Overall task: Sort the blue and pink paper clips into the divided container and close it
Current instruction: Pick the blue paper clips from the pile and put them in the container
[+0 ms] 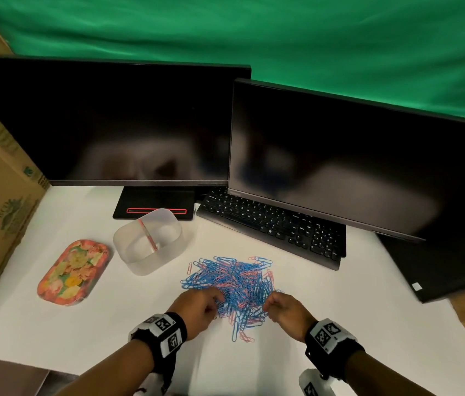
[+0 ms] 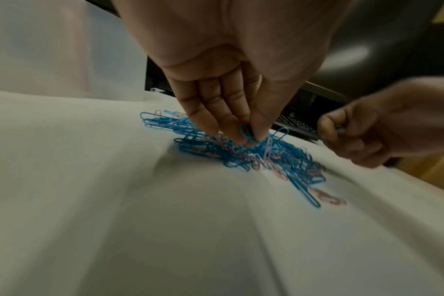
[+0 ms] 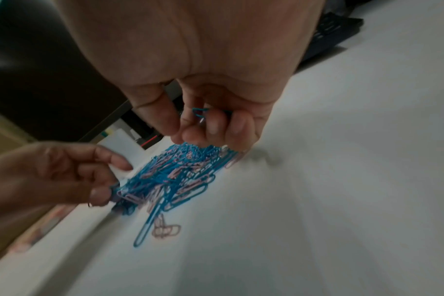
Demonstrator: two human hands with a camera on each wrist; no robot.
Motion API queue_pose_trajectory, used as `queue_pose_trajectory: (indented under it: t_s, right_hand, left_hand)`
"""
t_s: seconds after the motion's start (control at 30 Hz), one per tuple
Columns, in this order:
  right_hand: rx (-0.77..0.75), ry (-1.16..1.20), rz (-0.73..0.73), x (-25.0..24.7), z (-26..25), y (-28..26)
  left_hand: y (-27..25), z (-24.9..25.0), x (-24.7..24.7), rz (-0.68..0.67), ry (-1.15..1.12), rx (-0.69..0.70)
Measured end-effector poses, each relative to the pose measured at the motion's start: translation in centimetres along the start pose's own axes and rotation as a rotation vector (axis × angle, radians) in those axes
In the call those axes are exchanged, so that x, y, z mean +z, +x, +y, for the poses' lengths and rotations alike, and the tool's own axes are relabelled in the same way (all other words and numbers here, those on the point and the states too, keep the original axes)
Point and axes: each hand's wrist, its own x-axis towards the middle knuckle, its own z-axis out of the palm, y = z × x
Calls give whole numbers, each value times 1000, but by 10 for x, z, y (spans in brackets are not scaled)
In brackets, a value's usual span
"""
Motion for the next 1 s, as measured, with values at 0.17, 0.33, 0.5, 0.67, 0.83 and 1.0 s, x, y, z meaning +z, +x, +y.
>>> queue_pose_trajectory:
  t_s: [0.17,0.33,0.5,0.67,0.83,1.0]
  right_hand:
    - [-141,-303,-40,7,-2,-4]
    - [-190,-451,7,15,-4,0]
    - [-290,-560,-20,22,-22,3]
    - [-402,-881,-158,27,-33,11]
    - [-457,-1062,-177,32,-39,26]
    - [-513,-964,-109,34,-38,30]
  left_hand:
    - [0,-12,-2,0,-159,-64]
    - [-4,-13,-4,25,-368,-129]
    - [1,-3,-13,4,-887,-384]
    - [3,5,-18,-52,-1099,-533]
    - [3,0,-16,-48,-1102,-638]
    - [-1,-3,-21,19,-1051,-619]
